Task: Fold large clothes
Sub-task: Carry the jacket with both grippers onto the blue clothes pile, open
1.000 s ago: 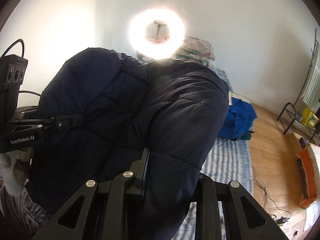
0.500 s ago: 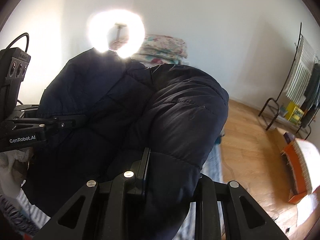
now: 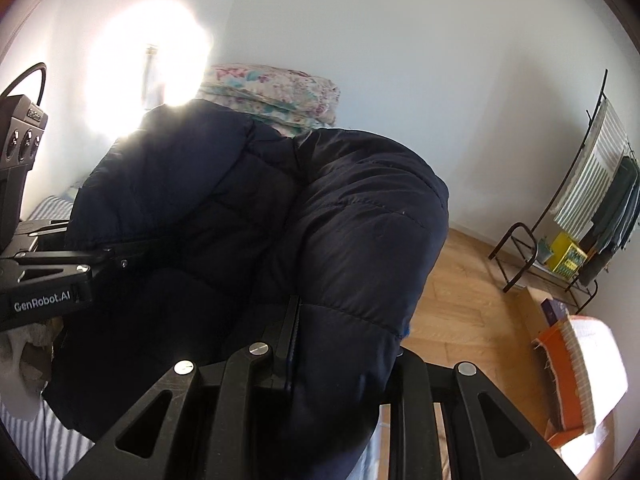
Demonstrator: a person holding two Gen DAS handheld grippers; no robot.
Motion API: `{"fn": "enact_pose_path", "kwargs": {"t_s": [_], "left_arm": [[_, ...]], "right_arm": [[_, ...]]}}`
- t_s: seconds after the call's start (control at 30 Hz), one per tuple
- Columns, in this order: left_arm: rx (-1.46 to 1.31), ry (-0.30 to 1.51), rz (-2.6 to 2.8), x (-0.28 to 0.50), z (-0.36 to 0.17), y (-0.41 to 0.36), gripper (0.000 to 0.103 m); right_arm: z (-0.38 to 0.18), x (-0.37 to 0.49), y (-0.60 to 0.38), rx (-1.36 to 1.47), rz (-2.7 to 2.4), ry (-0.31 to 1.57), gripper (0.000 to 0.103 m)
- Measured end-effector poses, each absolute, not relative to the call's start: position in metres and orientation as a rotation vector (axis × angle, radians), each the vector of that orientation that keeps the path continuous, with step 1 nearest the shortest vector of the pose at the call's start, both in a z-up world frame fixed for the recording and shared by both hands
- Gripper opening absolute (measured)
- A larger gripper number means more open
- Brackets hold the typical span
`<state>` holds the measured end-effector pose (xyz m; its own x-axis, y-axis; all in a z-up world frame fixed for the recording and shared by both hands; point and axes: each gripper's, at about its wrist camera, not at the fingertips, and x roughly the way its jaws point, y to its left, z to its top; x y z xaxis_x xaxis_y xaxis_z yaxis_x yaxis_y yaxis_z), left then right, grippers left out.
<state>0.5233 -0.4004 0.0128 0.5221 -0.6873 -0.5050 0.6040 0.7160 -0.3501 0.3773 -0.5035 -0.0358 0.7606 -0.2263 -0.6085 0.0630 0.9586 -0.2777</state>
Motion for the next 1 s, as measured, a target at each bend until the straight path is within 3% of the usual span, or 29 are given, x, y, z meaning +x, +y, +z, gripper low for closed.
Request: {"fn": "enact_pose_path", "kwargs": {"t_s": [0.3,0.53,0.77,0.87,1.0], "left_arm": [[-0.154,0.647,-0.750,0.619,0.010,-0.443,0.023],[-0.141,0.722,-0.706,0.661,-0.031,-0.469,0.023],[-0.176,0.795,-0.683,0.671,-0.065,-0.460,0.023],[-0.178,0.818,-0.654,0.674,-0.074,-0.452,0.027],[-0.168,0.823,-0.618,0.673,-0.080,-0.443,0.038]], "right_arm": [[-0.033,0.476,-0.545,-0.333,-0.198,0.671,0.021],[-0.076,0.553,-0.570,-0.347,-0.198,0.731,0.021],[-0.110,0.575,-0.608,-0.257,-0.161,0.787,0.022],[-0.117,0.578,-0.621,-0.214,-0.156,0.797,0.029],[-0.127,0.576,-0.632,-0.216,-0.203,0.819,0.045]]}}
